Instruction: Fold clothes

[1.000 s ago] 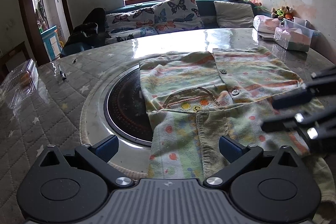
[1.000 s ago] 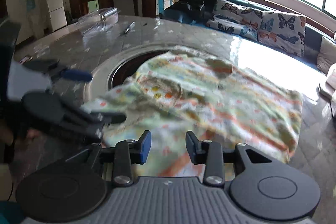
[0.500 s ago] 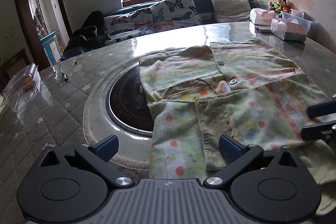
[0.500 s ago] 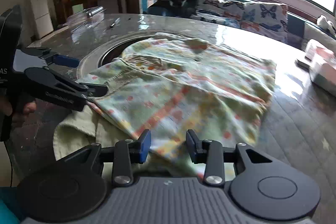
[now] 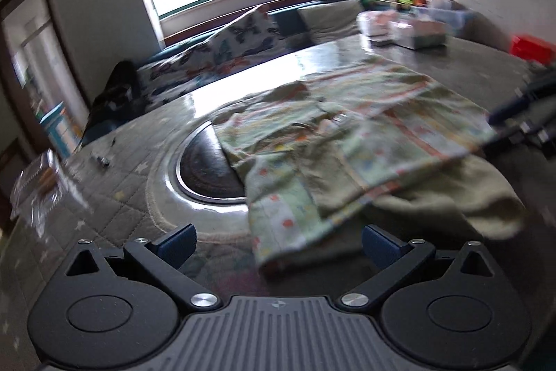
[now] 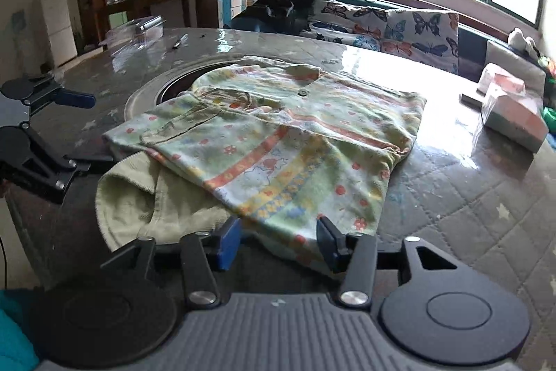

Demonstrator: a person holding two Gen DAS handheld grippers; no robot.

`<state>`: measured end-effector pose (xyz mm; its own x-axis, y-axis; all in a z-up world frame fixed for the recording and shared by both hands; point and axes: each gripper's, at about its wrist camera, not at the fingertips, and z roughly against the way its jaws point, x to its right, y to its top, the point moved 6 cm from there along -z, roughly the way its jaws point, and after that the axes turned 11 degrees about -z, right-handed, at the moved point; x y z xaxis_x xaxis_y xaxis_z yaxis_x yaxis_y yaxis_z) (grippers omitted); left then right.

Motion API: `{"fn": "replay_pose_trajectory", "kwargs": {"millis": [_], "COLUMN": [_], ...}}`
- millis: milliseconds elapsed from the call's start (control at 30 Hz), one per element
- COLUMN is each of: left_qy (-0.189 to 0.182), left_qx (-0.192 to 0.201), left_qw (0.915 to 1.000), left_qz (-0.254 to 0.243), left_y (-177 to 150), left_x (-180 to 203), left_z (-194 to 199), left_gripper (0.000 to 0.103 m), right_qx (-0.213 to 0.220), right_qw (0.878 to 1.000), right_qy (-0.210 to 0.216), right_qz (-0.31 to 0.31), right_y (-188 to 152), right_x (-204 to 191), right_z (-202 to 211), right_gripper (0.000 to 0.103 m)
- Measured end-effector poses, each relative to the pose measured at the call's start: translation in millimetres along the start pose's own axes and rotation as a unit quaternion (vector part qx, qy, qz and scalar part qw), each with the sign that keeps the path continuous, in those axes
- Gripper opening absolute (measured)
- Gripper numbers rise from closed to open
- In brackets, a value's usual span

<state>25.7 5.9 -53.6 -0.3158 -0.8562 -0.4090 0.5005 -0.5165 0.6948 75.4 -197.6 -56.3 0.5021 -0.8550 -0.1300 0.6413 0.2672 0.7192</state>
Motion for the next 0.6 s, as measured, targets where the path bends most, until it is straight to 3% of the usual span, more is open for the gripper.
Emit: {"fn": "replay_pose_trajectory", "kwargs": {"millis": [167, 367, 467, 600], "left_qy": [-0.018, -0.021, -0.039, -0.074], "left_qx": [0.04, 0.11, 0.134, 0.144], "left_qw": [0.9963, 0.9791, 0.9715, 0.9702], "left_qz": [-0.074, -0.17, -0.192, -0.18], "left_y": [2, 14, 19, 24], "left_x": [33, 68, 78, 80], "left_z": [5, 3, 1, -1], "left_gripper": [0.103, 0.101, 0.092, 0.071], "right_qx": [0.0, -0.002, -0.002, -0.001], "right_qw": [0.999, 0.998, 0.998, 0.998], "right_qy": [-0.007, -0.004, -0.003, -0.002], "right_qz": [0.04, 0.058, 0.06, 0.062], "right_y": [-10, -16, -16, -15], "right_x": [-12, -18, -19, -18], "right_z": [6, 9, 10, 10], "right_gripper": [0.055, 0.056, 0.057, 0.057]}}
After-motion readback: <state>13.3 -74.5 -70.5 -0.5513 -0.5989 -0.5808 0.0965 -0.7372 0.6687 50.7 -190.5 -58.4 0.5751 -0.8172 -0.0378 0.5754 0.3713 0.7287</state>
